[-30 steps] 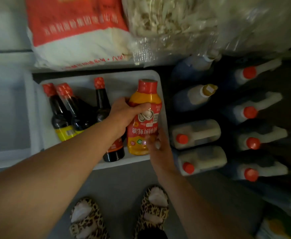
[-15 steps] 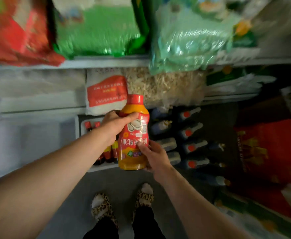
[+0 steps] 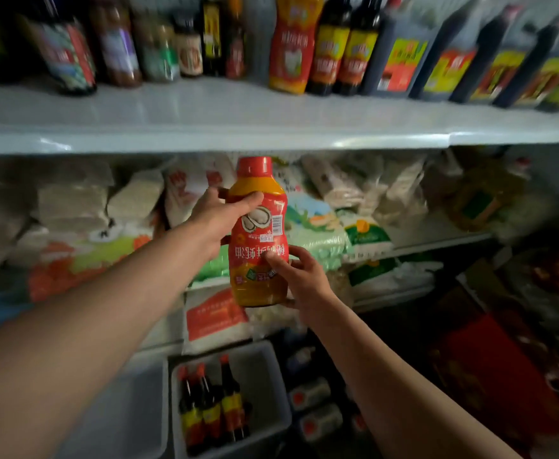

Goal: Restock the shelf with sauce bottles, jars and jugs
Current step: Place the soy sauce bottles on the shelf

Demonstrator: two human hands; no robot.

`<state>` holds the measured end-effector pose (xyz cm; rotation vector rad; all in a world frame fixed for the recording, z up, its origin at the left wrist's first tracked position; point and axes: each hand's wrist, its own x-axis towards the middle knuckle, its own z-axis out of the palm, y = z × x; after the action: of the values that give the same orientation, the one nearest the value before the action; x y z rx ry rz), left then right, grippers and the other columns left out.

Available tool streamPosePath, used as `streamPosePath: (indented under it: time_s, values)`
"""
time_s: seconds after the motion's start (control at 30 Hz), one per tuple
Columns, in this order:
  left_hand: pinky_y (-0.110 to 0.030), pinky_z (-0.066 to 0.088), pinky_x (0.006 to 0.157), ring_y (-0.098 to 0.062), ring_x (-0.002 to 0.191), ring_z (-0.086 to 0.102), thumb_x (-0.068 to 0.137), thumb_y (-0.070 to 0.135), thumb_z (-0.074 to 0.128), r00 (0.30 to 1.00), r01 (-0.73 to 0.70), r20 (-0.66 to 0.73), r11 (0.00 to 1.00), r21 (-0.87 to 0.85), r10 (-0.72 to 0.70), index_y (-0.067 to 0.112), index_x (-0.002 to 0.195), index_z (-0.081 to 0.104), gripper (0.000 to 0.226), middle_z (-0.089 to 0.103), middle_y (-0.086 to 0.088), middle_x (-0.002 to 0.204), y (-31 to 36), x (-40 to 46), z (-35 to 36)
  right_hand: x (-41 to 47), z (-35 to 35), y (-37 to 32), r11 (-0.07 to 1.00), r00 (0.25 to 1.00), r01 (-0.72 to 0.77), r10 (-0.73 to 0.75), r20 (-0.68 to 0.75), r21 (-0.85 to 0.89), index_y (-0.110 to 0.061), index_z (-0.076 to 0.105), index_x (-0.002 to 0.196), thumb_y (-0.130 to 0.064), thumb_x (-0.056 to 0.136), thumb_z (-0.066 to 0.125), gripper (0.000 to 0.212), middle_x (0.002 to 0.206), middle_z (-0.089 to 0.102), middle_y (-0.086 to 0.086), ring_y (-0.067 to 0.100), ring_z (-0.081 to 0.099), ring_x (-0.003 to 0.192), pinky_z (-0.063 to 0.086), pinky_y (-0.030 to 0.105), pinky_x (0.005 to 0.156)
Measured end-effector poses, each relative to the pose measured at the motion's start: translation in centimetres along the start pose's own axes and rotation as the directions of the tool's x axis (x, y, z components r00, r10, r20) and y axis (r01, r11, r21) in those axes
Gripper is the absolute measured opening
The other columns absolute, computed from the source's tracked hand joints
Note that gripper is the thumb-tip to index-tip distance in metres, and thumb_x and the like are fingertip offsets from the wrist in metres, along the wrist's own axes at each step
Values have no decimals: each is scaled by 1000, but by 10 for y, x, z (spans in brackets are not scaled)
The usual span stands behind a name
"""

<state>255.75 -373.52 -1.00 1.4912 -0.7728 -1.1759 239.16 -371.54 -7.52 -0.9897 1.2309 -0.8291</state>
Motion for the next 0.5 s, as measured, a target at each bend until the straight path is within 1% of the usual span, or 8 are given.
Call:
streamPosePath:
  time_s: [0.07, 0.17, 0.23, 0.27, 0.33, 0.4, 0.47, 0.5]
  values:
    - [-31, 47, 64, -13, 86, 63, 75, 38, 82, 997, -75, 20, 997, 25, 74, 21, 116, 50, 55, 65, 3, 103, 37, 4, 8, 9, -2, -34, 997, 997, 72, -73, 12, 32, -21, 60, 122, -32, 82, 81, 46, 107, 70, 2, 9, 70, 81, 54, 28, 55]
    - [-33, 49, 67, -16, 89, 63, 77, 35, 81, 985, -173, 25, 980, 98, 171, 23, 121, 49, 55, 64, 2, 107, 89, 14, 21, 29, -9, -84, 982, 982, 186, -187, 23, 45, -22, 61, 121, -30, 82, 81, 45, 109, 69, 4, 11, 70, 84, 52, 24, 50]
    - [-38, 53, 74, -18, 95, 63, 77, 34, 81, 974, -226, 20, 966, 126, 226, 25, 123, 48, 58, 63, 2, 112, 124, 24, 32, 49, -17, -117, 963, 964, 265, -266, 27, 49, -25, 62, 116, -30, 81, 82, 41, 111, 69, 4, 15, 70, 90, 53, 27, 54]
    - [-43, 54, 82, -19, 99, 62, 77, 34, 81, 967, -254, 19, 958, 134, 254, 25, 125, 48, 59, 62, 3, 114, 140, 30, 38, 59, -21, -134, 952, 952, 302, -304, 28, 50, -27, 63, 113, -30, 80, 83, 38, 109, 69, 3, 15, 70, 90, 54, 29, 57]
    - [-51, 49, 95, -18, 106, 57, 78, 31, 81, 954, -300, 24, 945, 131, 299, 26, 131, 46, 63, 58, 7, 115, 171, 41, 51, 82, -30, -167, 927, 927, 371, -373, 41, 51, -26, 63, 113, -28, 82, 82, 37, 104, 70, 0, 13, 70, 88, 55, 28, 60]
    - [-55, 45, 99, -16, 110, 52, 80, 27, 80, 943, -331, 23, 936, 121, 331, 25, 136, 44, 67, 56, 9, 119, 197, 56, 66, 108, -37, -196, 905, 903, 421, -425, 68, 67, -25, 64, 115, -25, 83, 81, 36, 105, 69, 0, 14, 70, 89, 58, 30, 66]
    - [-56, 44, 100, -20, 120, 53, 80, 25, 80, 940, -340, 0, 933, 119, 342, 22, 139, 44, 70, 57, 6, 130, 216, 75, 78, 137, -43, -219, 885, 880, 462, -466, 95, 63, -25, 63, 118, -26, 83, 81, 39, 110, 68, 1, 16, 69, 96, 60, 35, 77]
    - [-54, 44, 98, -23, 123, 53, 79, 25, 81, 939, -340, -13, 933, 120, 344, 22, 140, 43, 71, 57, 4, 134, 223, 86, 83, 152, -45, -228, 874, 868, 483, -485, 102, 48, -24, 63, 119, -26, 83, 81, 41, 110, 69, 1, 16, 69, 97, 59, 32, 77]
